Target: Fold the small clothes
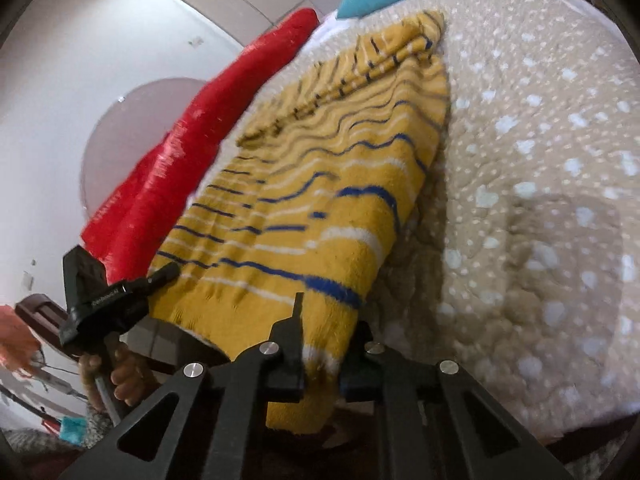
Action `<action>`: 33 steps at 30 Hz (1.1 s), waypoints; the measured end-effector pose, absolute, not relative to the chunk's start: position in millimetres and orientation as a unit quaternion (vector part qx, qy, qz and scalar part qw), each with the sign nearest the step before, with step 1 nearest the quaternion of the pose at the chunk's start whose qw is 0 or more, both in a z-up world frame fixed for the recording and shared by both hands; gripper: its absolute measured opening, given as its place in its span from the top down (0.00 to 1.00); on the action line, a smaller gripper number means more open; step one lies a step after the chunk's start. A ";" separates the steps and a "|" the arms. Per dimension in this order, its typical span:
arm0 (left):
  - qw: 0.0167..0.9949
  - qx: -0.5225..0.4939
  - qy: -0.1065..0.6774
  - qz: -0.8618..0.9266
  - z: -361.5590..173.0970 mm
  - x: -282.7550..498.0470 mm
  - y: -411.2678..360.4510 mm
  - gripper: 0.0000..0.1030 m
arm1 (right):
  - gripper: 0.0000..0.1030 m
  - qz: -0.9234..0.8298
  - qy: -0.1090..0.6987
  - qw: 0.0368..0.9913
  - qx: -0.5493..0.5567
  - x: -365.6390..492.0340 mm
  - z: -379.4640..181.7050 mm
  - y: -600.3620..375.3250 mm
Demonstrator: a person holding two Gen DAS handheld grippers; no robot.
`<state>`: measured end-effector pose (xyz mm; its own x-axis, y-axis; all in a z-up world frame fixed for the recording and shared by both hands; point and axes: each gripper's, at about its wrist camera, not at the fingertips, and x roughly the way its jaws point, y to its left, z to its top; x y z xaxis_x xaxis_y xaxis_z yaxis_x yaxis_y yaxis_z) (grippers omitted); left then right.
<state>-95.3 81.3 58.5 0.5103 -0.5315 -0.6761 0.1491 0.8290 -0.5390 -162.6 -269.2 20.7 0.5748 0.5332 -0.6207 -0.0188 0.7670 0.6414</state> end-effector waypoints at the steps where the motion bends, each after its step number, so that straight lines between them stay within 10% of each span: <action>1: 0.843 -0.213 0.450 -0.205 61.4 -102.3 82.3 0.92 | 0.89 0.164 0.426 0.835 0.307 -169.0 24.2 -272.9; 15: 0.854 -0.198 0.434 -0.207 77.9 -65.7 76.0 0.92 | 0.89 0.168 0.417 0.846 0.286 -149.1 51.8 -283.1; 33: 0.874 -0.126 0.444 -0.153 117.5 197.2 6.5 0.92 | 0.89 0.081 0.396 0.887 0.224 93.6 122.8 -305.1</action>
